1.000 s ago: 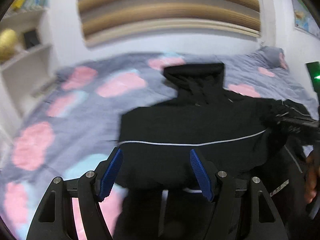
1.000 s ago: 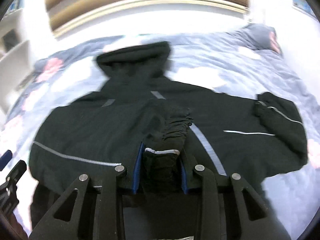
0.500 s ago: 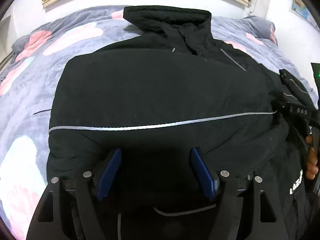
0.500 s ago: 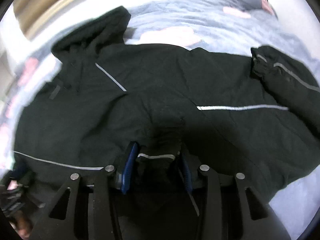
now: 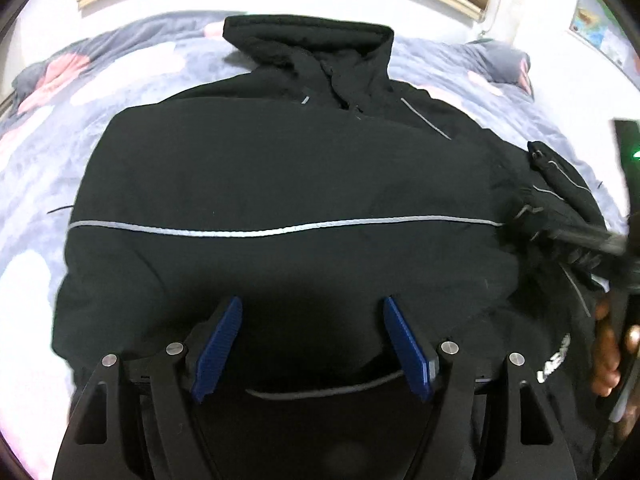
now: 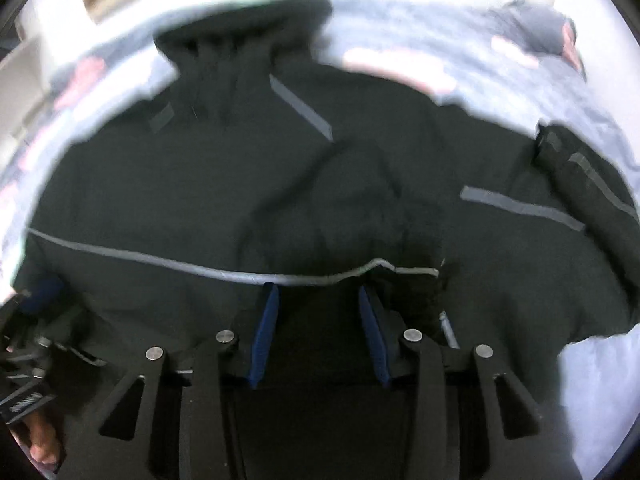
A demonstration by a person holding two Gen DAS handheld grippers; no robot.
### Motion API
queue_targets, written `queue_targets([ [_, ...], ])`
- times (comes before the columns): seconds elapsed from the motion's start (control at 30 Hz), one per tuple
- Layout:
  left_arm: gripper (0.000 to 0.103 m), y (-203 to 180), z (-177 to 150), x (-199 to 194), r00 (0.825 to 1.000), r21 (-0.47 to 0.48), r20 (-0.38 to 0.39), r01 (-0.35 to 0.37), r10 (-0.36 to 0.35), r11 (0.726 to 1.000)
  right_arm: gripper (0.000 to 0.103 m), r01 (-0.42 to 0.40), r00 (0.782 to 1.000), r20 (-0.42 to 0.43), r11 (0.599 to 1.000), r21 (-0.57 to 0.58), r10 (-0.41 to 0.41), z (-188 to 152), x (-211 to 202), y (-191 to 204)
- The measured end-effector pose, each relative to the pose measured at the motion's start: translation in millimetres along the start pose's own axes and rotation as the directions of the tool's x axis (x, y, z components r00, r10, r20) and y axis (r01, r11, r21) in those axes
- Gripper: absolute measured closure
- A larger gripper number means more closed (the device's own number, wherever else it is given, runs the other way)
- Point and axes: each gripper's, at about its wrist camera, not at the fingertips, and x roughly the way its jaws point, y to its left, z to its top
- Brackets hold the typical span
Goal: Fold large clothes
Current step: 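Lift the held sleeve and fold it across the jacket body with the right tool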
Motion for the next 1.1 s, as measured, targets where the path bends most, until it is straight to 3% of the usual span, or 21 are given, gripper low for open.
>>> queue_targets([
  [0.1,0.026,1,-5,5,0.999,-0.003,0.038,0.007,-0.007,1.000,0.059,0.000,1.000,0.004,1.000,-0.027,0.000,1,-2,2],
  [0.23,0.025,-5,-14,4,0.995,0.028,0.096,-0.029,0.026,0.999,0.061,-0.116,0.993,0.025,0.993,0.024,0.115,8,-25,-19],
  [0.3,0.025,-6,-15,3,0.994,0.031,0.108,-0.034,0.031,0.999,0.061,-0.137,0.989,0.062,0.989,0.051,0.134,12,-43,-39],
  [0.43,0.025,-4,-14,4,0.992,0.027,0.121,-0.030,0.026,0.999,0.059,-0.007,0.988,0.151,0.998,0.068,-0.003,25,-72,-87],
  [0.57,0.025,-4,-16,2,0.991,0.028,0.130,-0.034,0.030,0.999,0.057,0.066,0.981,0.170,0.987,0.145,-0.091,36,-75,-143],
  [0.67,0.025,-5,-17,3,0.990,0.028,0.137,-0.035,0.031,0.999,0.050,0.067,0.979,0.175,0.975,0.210,-0.105,41,-69,-185],
  [0.83,0.024,-4,-18,4,0.989,0.026,0.145,-0.030,0.026,0.999,0.048,0.095,0.980,0.146,0.959,0.268,-0.138,54,-40,-225],
  [1.0,0.023,-4,-18,6,0.989,0.024,0.147,-0.028,0.024,0.999,0.047,0.128,0.979,0.118,0.956,0.264,-0.164,65,-6,-236],
  [1.1,0.023,-4,-18,6,0.989,0.023,0.147,-0.026,0.023,0.999,0.036,0.123,0.982,0.105,0.951,0.282,-0.158,69,6,-239],
])
